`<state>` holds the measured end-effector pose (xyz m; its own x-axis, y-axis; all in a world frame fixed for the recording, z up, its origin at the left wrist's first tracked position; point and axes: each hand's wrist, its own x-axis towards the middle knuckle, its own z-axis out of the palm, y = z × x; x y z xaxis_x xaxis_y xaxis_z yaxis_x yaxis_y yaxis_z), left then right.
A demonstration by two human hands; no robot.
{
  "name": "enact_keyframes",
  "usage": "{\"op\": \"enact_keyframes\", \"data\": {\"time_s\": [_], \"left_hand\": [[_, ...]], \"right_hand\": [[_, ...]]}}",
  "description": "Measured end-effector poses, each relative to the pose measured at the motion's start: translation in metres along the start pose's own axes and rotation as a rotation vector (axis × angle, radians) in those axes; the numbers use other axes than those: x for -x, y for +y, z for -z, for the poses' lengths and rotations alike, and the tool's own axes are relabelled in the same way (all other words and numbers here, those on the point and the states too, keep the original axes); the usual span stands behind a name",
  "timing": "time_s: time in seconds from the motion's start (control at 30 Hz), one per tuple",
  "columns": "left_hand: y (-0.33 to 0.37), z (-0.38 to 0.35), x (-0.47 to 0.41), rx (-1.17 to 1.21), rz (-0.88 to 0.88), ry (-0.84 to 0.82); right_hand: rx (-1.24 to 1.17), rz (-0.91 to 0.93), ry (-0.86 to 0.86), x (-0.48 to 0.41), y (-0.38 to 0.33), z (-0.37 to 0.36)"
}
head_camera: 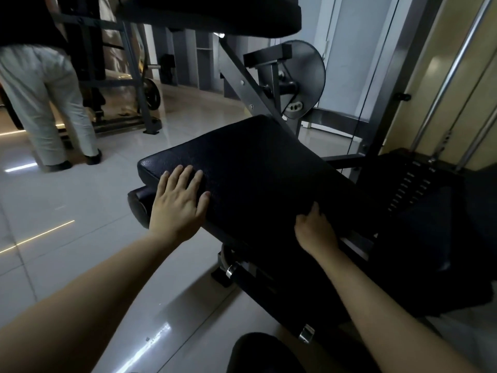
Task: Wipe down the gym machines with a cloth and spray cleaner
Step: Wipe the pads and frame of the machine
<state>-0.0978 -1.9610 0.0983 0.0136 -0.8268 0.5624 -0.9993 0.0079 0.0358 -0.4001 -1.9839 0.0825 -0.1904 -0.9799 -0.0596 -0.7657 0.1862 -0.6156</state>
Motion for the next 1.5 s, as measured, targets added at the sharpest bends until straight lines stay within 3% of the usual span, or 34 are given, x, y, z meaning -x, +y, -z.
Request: {"op": "enact_keyframes", "data": {"time_s": [0.07, 0.13, 0.27, 0.37, 0.5, 0.67, 0.87, 1.0, 1.17, 1.27, 1.37, 1.5], "left_hand": [[0.003, 0.0, 0.0, -0.01, 0.02, -0.002], [0.004, -0.001, 0.0, -0.01, 0.021, -0.003], [0.006, -0.002, 0.002, 0.008, 0.041, 0.034], [0.009, -0.002, 0.005, 0.023, 0.046, 0.048], [0.01, -0.003, 0.006, 0.032, 0.048, 0.073], [0.012, -0.006, 0.006, 0.032, 0.066, 0.089], [0.009, -0.003, 0.007, 0.027, 0.054, 0.073], [0.007, -0.003, 0.008, 0.028, 0.049, 0.058], [0.012, -0.008, 0.011, 0.036, 0.082, 0.081], [0.018, -0.011, 0.014, 0.059, 0.125, 0.084], [0.021, -0.011, 0.015, 0.111, 0.157, 0.066], [0.031, -0.001, 0.018, 0.176, 0.248, 0.023]], "right_hand": [[0.034, -0.05, 0.027, -0.003, -0.021, -0.014], [0.135, 0.033, 0.074, 0.015, -0.029, -0.023], [0.221, 0.406, 0.138, 0.076, -0.002, -0.025], [0.307, 0.595, 0.059, 0.12, 0.047, -0.013], [0.404, 0.457, -0.022, 0.144, 0.109, 0.01], [0.311, 0.321, 0.139, 0.134, 0.046, -0.024], [0.336, 0.643, 0.099, 0.093, -0.043, -0.049], [0.337, 0.834, 0.017, 0.106, 0.031, -0.024], [0.324, 0.795, -0.029, 0.136, 0.141, 0.021], [0.232, 0.761, 0.007, 0.135, 0.125, 0.032], [0.021, 0.617, -0.023, 0.14, 0.089, 0.039], [-0.502, 0.289, 0.049, 0.149, 0.043, 0.059]]}}
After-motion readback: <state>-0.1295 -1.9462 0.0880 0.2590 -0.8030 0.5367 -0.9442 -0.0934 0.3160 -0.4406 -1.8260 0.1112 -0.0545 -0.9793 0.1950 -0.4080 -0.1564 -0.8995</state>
